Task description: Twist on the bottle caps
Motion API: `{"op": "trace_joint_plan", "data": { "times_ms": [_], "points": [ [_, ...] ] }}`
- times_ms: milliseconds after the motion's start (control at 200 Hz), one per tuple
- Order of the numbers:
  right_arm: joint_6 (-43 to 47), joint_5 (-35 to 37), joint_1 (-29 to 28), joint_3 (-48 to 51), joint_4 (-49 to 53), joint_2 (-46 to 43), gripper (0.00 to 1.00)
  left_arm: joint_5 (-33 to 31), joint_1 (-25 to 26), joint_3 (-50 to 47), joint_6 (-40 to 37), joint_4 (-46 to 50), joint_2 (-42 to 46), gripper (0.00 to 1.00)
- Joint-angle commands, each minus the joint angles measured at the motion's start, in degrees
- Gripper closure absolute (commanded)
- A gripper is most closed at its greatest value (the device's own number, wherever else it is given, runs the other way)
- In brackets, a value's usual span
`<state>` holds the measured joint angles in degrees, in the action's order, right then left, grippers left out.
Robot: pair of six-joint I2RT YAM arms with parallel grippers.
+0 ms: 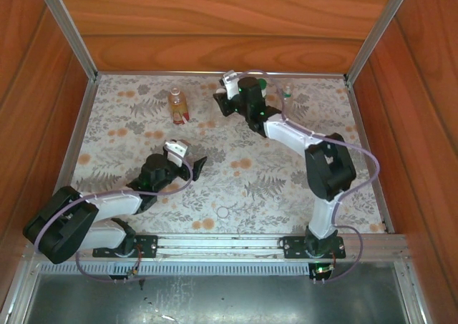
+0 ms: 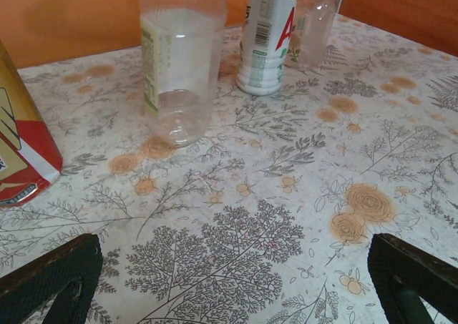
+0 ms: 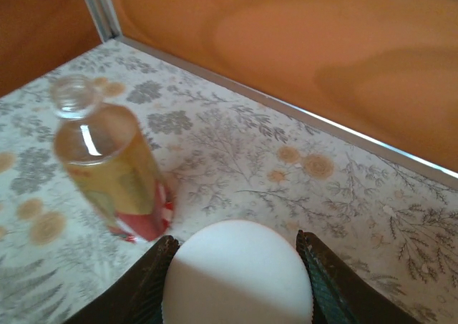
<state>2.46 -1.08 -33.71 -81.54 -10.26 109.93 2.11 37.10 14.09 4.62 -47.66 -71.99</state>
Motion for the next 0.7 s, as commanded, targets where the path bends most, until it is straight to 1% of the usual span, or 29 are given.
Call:
{"op": "trace_joint_plan", "data": {
  "times_ms": [0,65,155,225,285,365,460,545,625,695],
  "points": [
    [0.38,0.13,1.23,-5.67,2.19,2.7,0.77,0.03,-0.43,-0.11,1.09,-0.3,1.57,0.0],
    [1.07,-0.84,1.39,-6.82,2.91,3.79,0.74,0.52,-0.44,-0.03,0.71,-0.33,1.82,0.0],
    [1.91,-0.75,1.48,-8.11,4.68,4.8,0.68,-0.48,-0.38,0.37,1.85,-0.27,1.85,0.0],
    [2.32,-0.76,1.47,-9.35,6.93,5.03,0.57,-0.58,-0.44,0.59,2.15,-0.26,1.96,0.0],
    [2.89,-1.35,1.46,-9.8,7.74,4.71,0.46,0.31,-0.44,0.67,1.35,-0.23,2.24,0.0],
    [3.07,-1.75,1.46,-10.43,8.8,3.79,0.36,-0.76,-0.38,1.35,1.65,-0.19,1.89,0.0],
    [2.75,-2.96,1.46,-11.1,10.44,1.84,0.26,-0.26,-0.4,2.39,1.44,-0.11,1.28,0.0],
    [2.0,-3.15,1.47,-9.75,10.88,-1.32,0.19,1.13,-0.24,3.54,1.27,-0.08,0.4,0.0],
    [1.85,-1.7,1.55,-7.01,10.62,-5.13,0.14,1.87,0.23,4.89,1.27,-0.08,-0.48,0.0],
    [1.85,-0.57,2.13,-4.61,11.31,-8.31,0.12,1.85,0.84,6.13,1.24,-0.07,-1.74,0.0]
  ]
}}
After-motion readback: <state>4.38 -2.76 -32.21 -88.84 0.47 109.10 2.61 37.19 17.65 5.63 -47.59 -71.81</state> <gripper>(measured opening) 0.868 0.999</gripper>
